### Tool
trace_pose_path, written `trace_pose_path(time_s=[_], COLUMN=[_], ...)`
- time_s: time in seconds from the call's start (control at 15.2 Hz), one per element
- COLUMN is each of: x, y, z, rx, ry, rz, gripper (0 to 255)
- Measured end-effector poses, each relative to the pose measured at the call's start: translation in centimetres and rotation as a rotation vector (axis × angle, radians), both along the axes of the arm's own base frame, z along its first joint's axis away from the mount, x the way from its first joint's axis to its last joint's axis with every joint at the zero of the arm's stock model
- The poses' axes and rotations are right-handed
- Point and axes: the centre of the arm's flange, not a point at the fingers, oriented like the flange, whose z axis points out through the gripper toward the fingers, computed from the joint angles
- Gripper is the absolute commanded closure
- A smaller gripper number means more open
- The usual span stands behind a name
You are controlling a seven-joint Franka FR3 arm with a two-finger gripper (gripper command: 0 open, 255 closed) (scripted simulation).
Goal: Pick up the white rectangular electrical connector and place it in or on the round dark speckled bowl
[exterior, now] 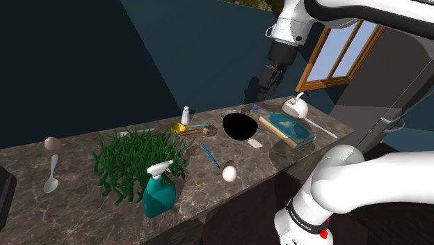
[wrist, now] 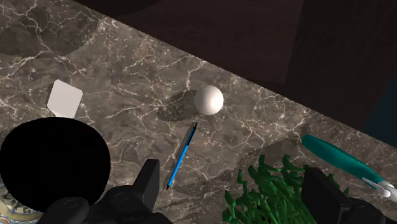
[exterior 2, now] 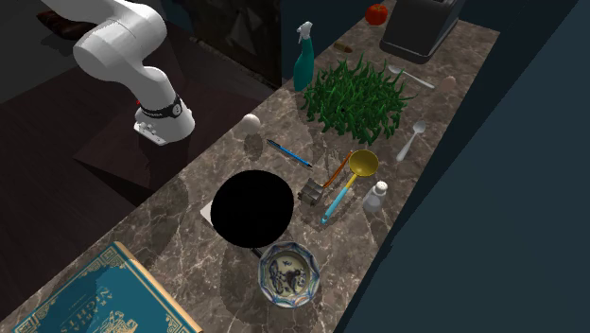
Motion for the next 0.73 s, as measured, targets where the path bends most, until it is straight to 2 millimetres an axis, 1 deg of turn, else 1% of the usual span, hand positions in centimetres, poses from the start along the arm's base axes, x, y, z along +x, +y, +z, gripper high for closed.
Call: trace_pose_path(time_s=[0.07,0.2,0.33,0.46,0.73], x=[0.0,1.0,2.4,3.8,7.3], y=[0.0,-0.2,-0.9,-1.1,-2.2], z=[0.0,-1.0,-2.9,-4.9,-8.8], rx=[0.0,-0.003,-0.008,-0.013,-0.023], ry=[0.0,0.0,-0.001,-0.002,-0.005], rz=[0.0,-0.005,-0.012,-0.019,-0.035], gripper=[0,0,0,0,0])
